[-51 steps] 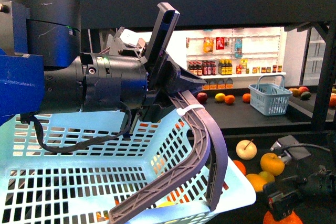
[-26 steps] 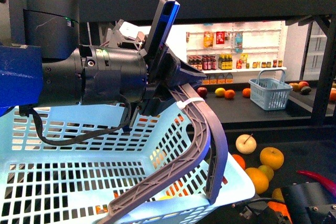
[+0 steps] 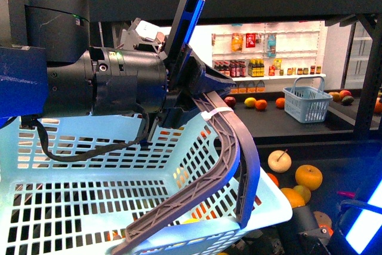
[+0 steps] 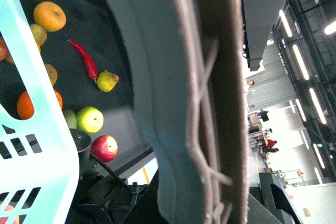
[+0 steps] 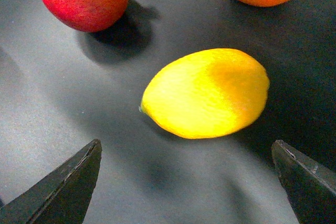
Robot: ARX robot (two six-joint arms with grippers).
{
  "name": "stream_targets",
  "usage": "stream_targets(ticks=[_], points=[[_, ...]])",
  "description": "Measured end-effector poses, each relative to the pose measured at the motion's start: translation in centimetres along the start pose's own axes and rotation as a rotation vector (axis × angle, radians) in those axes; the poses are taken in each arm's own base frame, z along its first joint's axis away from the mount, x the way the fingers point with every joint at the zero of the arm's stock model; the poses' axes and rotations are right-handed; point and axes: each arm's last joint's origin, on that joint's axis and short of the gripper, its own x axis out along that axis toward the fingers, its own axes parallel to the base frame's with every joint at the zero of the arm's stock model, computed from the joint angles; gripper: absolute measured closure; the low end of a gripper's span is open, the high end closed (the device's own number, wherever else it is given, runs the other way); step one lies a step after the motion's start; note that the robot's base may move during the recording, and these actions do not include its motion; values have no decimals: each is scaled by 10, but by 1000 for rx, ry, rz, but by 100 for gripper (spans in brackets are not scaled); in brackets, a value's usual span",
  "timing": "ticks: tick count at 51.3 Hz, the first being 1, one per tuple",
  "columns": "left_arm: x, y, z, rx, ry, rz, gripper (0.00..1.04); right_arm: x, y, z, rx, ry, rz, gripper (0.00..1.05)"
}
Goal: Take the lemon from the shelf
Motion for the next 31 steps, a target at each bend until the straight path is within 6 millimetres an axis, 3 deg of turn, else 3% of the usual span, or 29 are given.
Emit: stream_targets(ticks=[31], points=[[0,0,0,0,0,0,97,50,-4,10,-41,-12,-95,7]])
